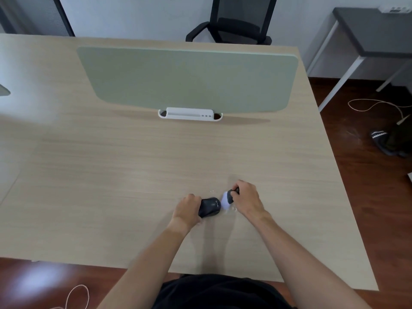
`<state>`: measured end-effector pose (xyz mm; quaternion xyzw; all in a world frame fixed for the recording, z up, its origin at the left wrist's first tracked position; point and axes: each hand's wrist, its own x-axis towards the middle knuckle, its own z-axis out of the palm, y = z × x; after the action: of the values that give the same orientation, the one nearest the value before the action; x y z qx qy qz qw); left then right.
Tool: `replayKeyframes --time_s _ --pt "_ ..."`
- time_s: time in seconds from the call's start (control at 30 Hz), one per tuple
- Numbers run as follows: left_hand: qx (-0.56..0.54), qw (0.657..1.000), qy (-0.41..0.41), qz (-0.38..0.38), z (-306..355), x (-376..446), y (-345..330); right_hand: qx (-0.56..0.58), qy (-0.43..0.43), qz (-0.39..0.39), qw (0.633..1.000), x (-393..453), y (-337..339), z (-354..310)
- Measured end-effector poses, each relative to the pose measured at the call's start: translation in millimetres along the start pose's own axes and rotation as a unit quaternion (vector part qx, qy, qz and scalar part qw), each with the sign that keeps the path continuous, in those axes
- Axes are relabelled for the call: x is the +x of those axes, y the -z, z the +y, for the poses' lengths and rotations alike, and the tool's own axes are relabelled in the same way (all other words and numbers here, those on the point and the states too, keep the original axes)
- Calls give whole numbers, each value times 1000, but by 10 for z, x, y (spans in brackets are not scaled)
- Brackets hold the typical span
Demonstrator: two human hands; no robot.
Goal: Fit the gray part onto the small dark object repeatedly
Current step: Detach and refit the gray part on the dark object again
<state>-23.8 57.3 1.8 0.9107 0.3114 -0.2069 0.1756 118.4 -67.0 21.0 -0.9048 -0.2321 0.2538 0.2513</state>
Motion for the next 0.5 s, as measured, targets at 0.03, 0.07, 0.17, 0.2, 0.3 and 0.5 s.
replayKeyframes --time_s 0.03,0.07,0.17,0.2,0.3,0.5 --pt "5 1000 1 -2 -1 3 -2 4 -9 6 1000 -5 -1 -9" --pt "8 1000 1 -4 -6 10 -5 16 -10 6 1000 -15 -21 -46" --pt "-1 1000 2 -16 0 33 -4 65 29 -42 997 -96 -161 -247" --pt "-7 1000 2 -17 4 39 -1 76 48 -58 994 -128 -210 -301" --pt "-32 999 0 -8 -4 33 4 84 64 -71 992 -153 -260 -297" --pt "-18 1000 5 -7 -17 8 -26 48 -6 -31 998 -31 -68 86"
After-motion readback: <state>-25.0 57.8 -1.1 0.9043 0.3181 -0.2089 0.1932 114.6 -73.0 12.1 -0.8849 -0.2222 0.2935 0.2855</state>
